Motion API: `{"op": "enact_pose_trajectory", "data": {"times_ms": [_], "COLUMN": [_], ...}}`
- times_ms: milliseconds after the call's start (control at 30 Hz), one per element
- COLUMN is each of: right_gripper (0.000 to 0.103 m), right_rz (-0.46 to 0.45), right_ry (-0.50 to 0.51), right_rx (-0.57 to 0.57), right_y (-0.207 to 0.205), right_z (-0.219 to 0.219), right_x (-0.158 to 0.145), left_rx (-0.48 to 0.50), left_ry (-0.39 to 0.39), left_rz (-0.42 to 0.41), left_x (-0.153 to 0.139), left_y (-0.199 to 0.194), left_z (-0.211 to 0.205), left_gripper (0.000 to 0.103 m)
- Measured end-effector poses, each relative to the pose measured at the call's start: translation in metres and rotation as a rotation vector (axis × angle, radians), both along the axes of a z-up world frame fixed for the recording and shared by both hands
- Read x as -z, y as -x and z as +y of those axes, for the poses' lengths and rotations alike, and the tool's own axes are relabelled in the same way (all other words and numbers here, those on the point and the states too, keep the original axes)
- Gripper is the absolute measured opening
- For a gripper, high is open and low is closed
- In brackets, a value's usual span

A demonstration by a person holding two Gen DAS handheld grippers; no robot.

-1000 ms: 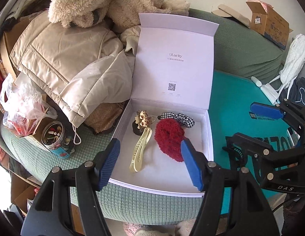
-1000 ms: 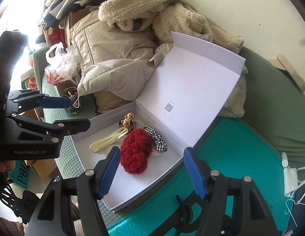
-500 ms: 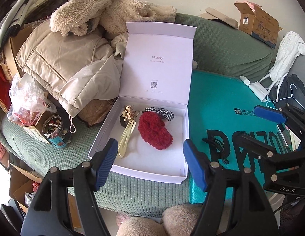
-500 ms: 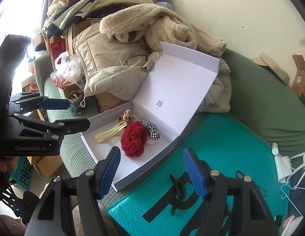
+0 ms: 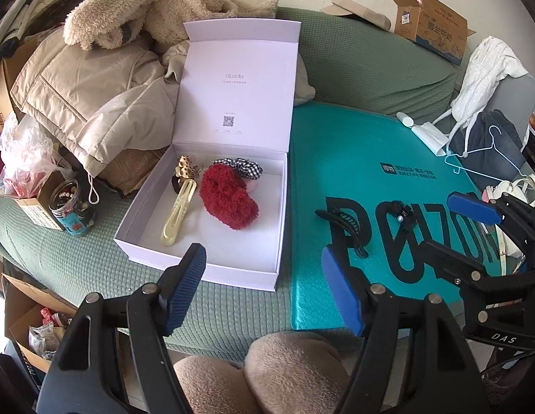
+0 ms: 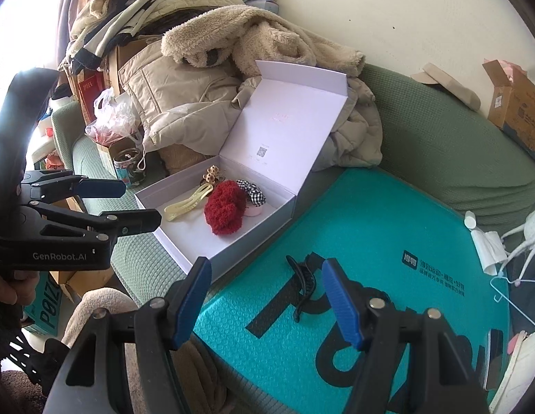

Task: Organize objects
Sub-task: 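Withdraw both tools from the box back toward the mat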

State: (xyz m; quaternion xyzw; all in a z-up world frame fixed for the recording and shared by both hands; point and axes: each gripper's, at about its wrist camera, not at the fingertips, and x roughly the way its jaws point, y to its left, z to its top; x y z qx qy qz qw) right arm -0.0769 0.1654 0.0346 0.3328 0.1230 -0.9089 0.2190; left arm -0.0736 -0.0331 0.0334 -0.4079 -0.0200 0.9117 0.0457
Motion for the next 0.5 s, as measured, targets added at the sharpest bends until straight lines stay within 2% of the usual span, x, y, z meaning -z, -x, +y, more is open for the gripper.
{"op": "enact_pose_trajectory", "data": {"times_ms": [500], "right_gripper": [0.067], "right_rz": [-0.070], "right_ry": [0.020], "right_rx": [0.158], "right_y": [-0.010], "right_z": [0.066], "right_x": [0.038], "left_rx": [0.096], "left_ry": [-0.042], "left_rz": [-0.090], "left_x": [0.051], "left_y": [0.003], "left_z": [0.058], "left_gripper": [0.068]}}
